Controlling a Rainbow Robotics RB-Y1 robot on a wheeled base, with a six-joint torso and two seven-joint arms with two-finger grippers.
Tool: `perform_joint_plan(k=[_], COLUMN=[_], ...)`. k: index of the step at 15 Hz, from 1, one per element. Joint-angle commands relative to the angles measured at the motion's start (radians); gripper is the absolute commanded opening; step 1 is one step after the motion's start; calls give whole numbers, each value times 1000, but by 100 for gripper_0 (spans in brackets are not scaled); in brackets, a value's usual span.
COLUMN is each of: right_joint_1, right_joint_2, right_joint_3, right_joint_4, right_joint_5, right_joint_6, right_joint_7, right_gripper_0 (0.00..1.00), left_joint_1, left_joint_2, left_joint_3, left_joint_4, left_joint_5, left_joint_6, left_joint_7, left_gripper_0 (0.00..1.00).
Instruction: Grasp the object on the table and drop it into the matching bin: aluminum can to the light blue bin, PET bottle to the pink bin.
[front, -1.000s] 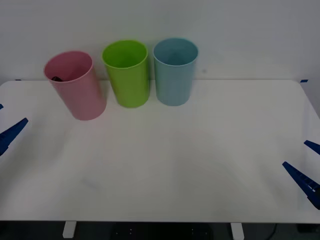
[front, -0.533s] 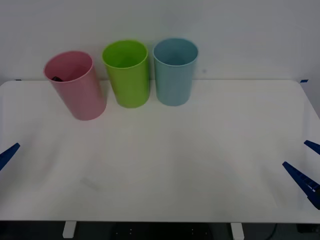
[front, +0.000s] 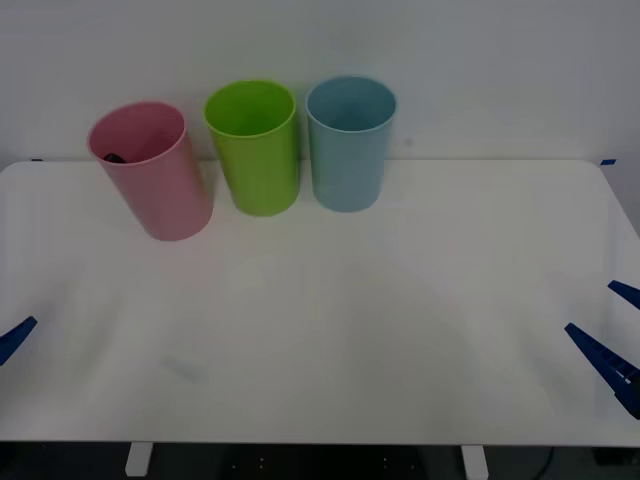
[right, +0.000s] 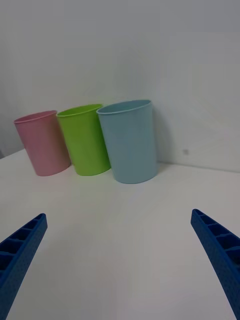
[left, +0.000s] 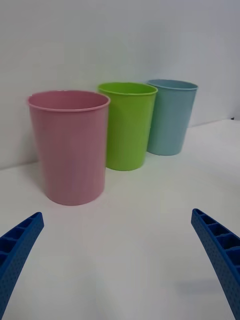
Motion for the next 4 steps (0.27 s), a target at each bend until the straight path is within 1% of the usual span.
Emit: perform_joint_plan(k=[1,4], right_joint_1=[0,0], right_joint_2=[0,0], right_joint_3=[0,0], right_joint_4=[0,0], right_joint_5=[0,0], right_joint_6=[0,0], right_joint_7=[0,0], right_gripper_0=[100,100], left_joint_1=[0,3], left_joint_2=[0,0], left_joint_3=[-8,-11], left_joint_4=[-1,-1], left_joint_5=[0,-2], left_joint_6=[-8,-8], left_joint_7=[5,8], left_gripper_0=[100,100])
